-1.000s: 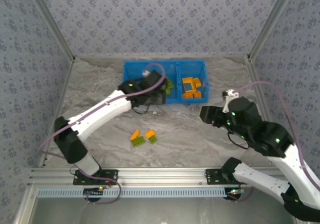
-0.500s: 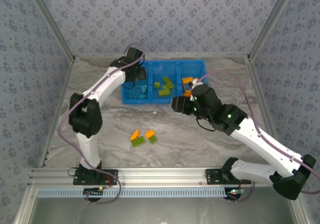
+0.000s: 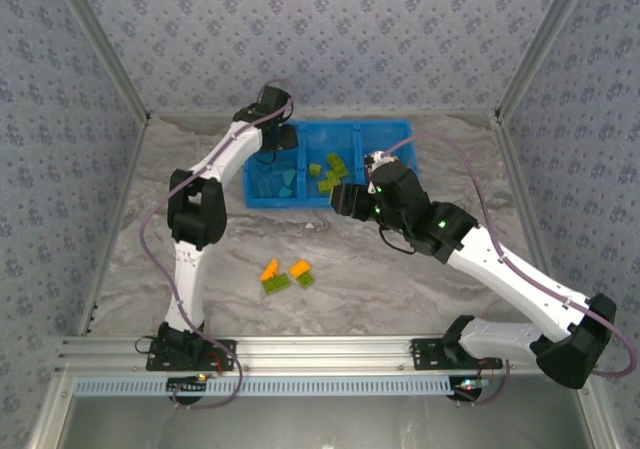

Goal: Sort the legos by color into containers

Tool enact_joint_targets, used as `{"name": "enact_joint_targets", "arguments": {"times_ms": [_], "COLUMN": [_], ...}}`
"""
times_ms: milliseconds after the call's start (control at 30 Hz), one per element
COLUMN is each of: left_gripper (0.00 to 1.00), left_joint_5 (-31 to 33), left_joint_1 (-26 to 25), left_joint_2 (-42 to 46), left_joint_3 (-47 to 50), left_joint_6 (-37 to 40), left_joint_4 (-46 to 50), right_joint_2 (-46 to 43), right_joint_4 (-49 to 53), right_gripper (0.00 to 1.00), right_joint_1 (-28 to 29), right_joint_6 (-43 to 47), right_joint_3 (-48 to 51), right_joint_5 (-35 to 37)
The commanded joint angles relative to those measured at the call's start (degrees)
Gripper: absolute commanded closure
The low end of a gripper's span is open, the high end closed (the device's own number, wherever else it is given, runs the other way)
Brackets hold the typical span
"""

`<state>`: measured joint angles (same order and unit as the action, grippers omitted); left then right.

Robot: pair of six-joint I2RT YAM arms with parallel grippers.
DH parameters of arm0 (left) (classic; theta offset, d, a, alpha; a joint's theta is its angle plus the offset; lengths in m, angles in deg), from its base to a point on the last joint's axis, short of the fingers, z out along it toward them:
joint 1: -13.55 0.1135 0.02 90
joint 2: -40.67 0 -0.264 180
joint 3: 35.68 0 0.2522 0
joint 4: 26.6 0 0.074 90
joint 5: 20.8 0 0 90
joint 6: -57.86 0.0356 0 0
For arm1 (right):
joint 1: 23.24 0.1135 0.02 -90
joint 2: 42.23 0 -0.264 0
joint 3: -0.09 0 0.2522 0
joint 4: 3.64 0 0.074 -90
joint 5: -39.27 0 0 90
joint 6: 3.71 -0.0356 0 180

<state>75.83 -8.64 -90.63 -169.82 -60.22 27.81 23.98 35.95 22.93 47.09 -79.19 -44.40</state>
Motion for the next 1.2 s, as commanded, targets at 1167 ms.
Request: {"name": "enact_joint_targets", "arguments": {"times_ms": [1167], "left_gripper": [0.17], "left_joint_5": [-2.71], "left_joint_1": [0.05], "left_joint_2": [21.57], "left_joint_3": [15.17], "left_joint_6": [-3.1], "left_joint_4": [-2.41], "right_joint_2": [13.33], "right_joint_4": [2.16], "right_gripper": [0.34], "right_joint_1": [10.06], "right_joint_6": [3.85], "right_joint_3": [-0.94], "right_joint_5": [3.26]}}
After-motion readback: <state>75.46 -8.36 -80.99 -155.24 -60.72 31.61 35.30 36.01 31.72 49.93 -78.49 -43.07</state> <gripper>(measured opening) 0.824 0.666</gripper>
